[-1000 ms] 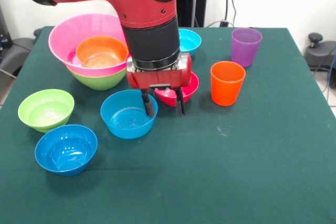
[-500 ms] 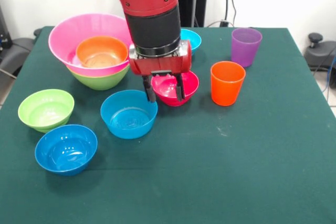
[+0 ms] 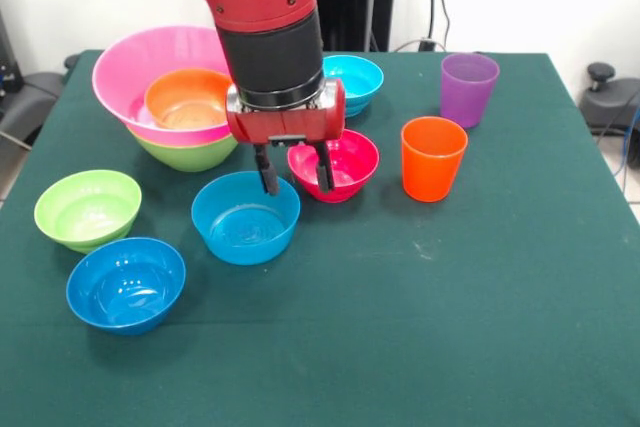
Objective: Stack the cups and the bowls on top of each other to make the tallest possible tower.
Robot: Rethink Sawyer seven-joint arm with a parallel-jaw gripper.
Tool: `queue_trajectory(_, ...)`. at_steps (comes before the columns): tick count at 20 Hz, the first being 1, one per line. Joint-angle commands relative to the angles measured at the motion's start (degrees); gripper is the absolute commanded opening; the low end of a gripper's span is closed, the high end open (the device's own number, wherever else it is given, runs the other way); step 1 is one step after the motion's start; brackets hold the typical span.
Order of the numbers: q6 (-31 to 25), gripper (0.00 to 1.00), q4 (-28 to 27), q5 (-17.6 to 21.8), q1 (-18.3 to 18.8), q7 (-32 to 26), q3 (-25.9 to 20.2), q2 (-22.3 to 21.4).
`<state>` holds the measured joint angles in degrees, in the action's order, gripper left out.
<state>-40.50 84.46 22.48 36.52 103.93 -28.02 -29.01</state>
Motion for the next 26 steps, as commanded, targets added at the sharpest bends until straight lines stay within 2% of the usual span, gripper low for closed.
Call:
queue_trajectory(1,5.0,1.00,-2.6,5.7,-0.2,-3.2,2.1,6.4)
queue_trajectory(7,7.8,1.00,-3.3,6.9,-1.0,-2.8,3.0,8.3)
queue_trajectory(11,9.0,1.00,-5.3,7.8,-1.0,-4.6,2.4,9.7)
queue_trajectory(17,10.7,1.00,-6.5,10.9,-1.9,-4.3,3.2,8.8)
queue_trajectory(26,10.9,1.00,-4.6,11.6,-1.3,-2.8,3.2,6.9)
